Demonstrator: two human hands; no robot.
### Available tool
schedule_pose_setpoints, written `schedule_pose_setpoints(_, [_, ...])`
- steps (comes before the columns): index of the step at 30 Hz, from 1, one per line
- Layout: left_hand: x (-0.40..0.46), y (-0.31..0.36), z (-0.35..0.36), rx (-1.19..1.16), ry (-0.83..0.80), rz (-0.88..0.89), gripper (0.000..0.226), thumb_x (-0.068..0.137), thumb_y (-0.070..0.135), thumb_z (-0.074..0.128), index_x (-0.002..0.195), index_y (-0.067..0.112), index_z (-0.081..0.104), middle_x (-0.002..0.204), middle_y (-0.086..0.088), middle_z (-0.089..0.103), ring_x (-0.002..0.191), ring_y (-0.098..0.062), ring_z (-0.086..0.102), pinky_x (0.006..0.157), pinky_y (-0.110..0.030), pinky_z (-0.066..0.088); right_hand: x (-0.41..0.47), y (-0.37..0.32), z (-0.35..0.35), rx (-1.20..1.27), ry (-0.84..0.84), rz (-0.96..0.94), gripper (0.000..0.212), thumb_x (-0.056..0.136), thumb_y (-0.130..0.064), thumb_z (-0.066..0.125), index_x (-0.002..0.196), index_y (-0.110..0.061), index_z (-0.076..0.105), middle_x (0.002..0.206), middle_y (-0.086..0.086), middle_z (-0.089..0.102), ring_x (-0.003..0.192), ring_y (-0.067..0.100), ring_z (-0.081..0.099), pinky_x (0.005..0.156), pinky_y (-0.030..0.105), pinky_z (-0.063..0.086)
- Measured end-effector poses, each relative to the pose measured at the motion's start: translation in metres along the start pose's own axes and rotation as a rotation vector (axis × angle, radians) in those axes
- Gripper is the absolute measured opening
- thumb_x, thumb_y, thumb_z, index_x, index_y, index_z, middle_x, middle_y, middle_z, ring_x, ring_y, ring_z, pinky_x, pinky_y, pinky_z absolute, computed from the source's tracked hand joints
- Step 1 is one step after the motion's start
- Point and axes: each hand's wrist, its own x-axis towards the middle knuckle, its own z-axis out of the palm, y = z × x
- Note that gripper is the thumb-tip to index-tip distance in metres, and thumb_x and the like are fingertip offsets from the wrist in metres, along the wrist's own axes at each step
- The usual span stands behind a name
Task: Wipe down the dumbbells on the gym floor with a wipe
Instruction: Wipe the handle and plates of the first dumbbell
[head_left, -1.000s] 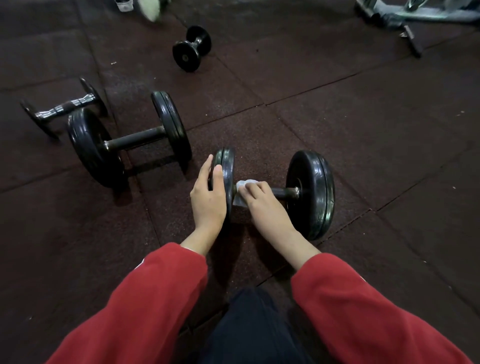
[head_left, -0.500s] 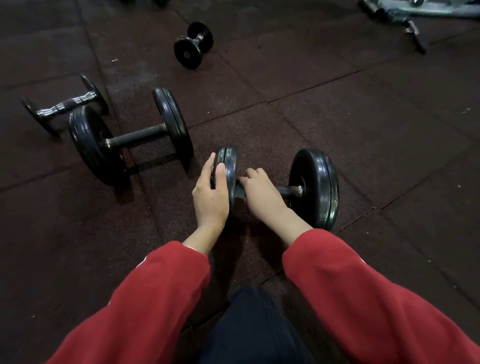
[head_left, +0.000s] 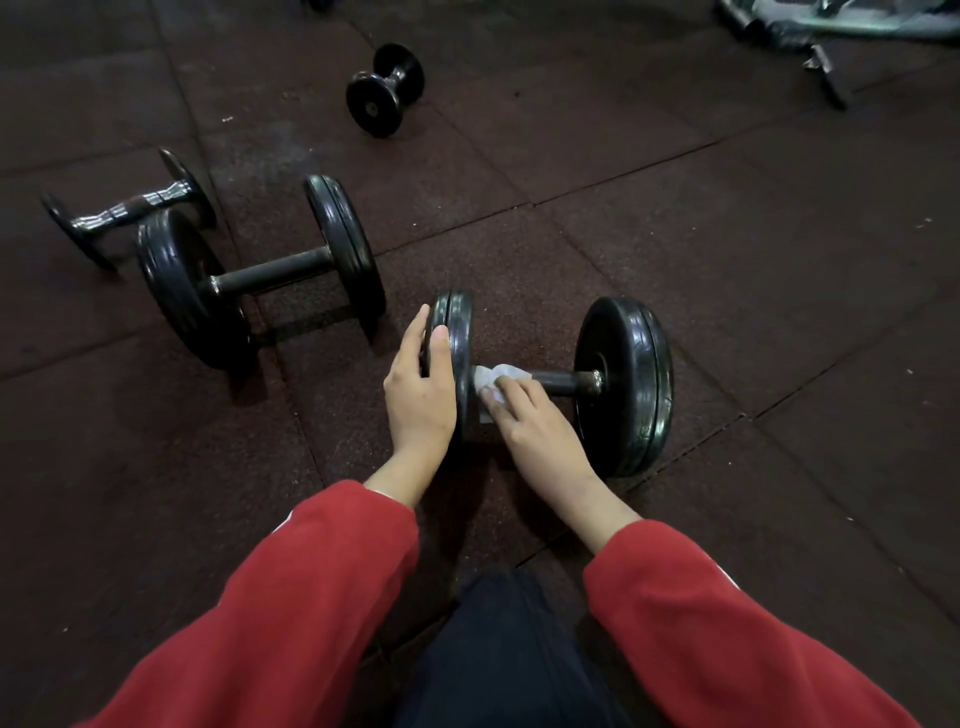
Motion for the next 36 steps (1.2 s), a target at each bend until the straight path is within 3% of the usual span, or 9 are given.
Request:
schedule_pose_setpoints(3, [0.000,0.001,0.000,-0.001,0.007,0.003,0.038,0.097,0.028,0.044,0.133,0.017,0.050,0.137,0.001,0.052,0.128,-0.009,0.043,0.097,-0.005,0.024,-0.013,0.003,-0.001,0.042,0.033,0.170,0.043,0.071,-0.002,0.054,0.113,0.003,0.063,0.104,0.019,0.064,0.099,0.030,0.054,0.074,0.034,0.057])
schedule_pose_setpoints(7, [0.001,0.002,0.001,-0.008,0.002,-0.014,0.038,0.097,0.029,0.043,0.133,0.019,0.050,0.138,0.003,0.051,0.129,-0.007,0.042,0.097,-0.005,0.023,-0.011,0.002,-0.001,0.068,0.022,0.216,0.046,0.075,-0.001,0.039,0.114,0.005,0.062,0.106,0.022,0.063,0.103,0.027,0.040,0.072,0.034,0.057])
schedule_pose_setpoints(10, [-0.001,0.001,0.000,-0.005,-0.003,-0.013,0.039,0.097,0.030,0.042,0.134,0.019,0.049,0.138,0.004,0.051,0.129,-0.006,0.042,0.098,-0.006,0.024,-0.014,0.003,0.001,0.094,-0.022,0.180,0.054,0.064,0.009,0.072,0.116,0.006,0.061,0.109,0.023,0.062,0.104,0.027,0.038,0.066,0.033,0.058])
schedule_pose_setpoints(15, [-0.002,0.002,-0.001,-0.001,-0.004,-0.003,0.039,0.097,0.030,0.042,0.134,0.018,0.049,0.138,0.003,0.050,0.129,-0.007,0.041,0.098,-0.006,0.024,-0.016,0.006,-0.002,0.119,0.048,0.348,0.052,0.069,0.011,0.048,0.121,0.007,0.056,0.115,0.024,0.058,0.103,0.028,0.043,0.081,0.038,0.054])
schedule_pose_setpoints(20, [-0.002,0.003,0.000,0.002,-0.003,-0.013,0.039,0.097,0.030,0.042,0.134,0.019,0.049,0.138,0.003,0.051,0.130,-0.008,0.042,0.096,-0.004,0.023,-0.011,0.000,-0.005,0.067,-0.003,0.344,0.048,0.073,0.004,0.048,0.120,0.003,0.058,0.109,0.016,0.061,0.095,0.027,0.055,0.069,0.031,0.056])
schedule_pose_setpoints(23, [-0.001,0.003,0.000,0.001,-0.006,-0.014,0.039,0.097,0.030,0.042,0.134,0.020,0.049,0.139,0.003,0.050,0.130,-0.008,0.041,0.096,-0.005,0.023,-0.005,0.005,-0.012,-0.028,-0.017,0.399,0.047,0.079,-0.003,0.032,0.119,0.001,0.058,0.104,0.013,0.060,0.091,0.026,0.057,0.069,0.030,0.054])
schedule_pose_setpoints(28, [-0.002,0.003,0.000,0.000,0.003,-0.024,0.038,0.097,0.029,0.042,0.133,0.019,0.049,0.138,0.002,0.051,0.130,-0.009,0.042,0.098,-0.007,0.024,0.012,-0.003,-0.027,-0.211,-0.138,0.471,0.038,0.070,-0.003,0.031,0.071,-0.006,0.069,0.067,0.006,0.060,0.061,0.021,0.060,0.045,0.023,0.047])
schedule_pose_setpoints(33, [-0.002,0.003,-0.001,-0.009,-0.005,-0.024,0.038,0.098,0.029,0.042,0.134,0.019,0.049,0.139,0.002,0.050,0.130,-0.009,0.041,0.096,-0.004,0.022,0.018,-0.003,-0.034,-0.292,-0.266,0.550,0.003,0.065,-0.008,0.067,0.064,-0.007,0.070,0.067,0.004,0.062,0.064,0.018,0.062,0.043,0.020,0.046])
schedule_pose_setpoints(36, [-0.002,0.003,-0.001,-0.015,-0.004,-0.023,0.038,0.098,0.029,0.042,0.134,0.018,0.049,0.139,0.002,0.051,0.129,-0.008,0.042,0.096,-0.004,0.023,0.018,-0.001,-0.033,-0.301,-0.370,0.619,0.017,0.061,-0.023,0.082,0.065,-0.009,0.073,0.071,0.004,0.064,0.069,0.018,0.063,0.045,0.020,0.047])
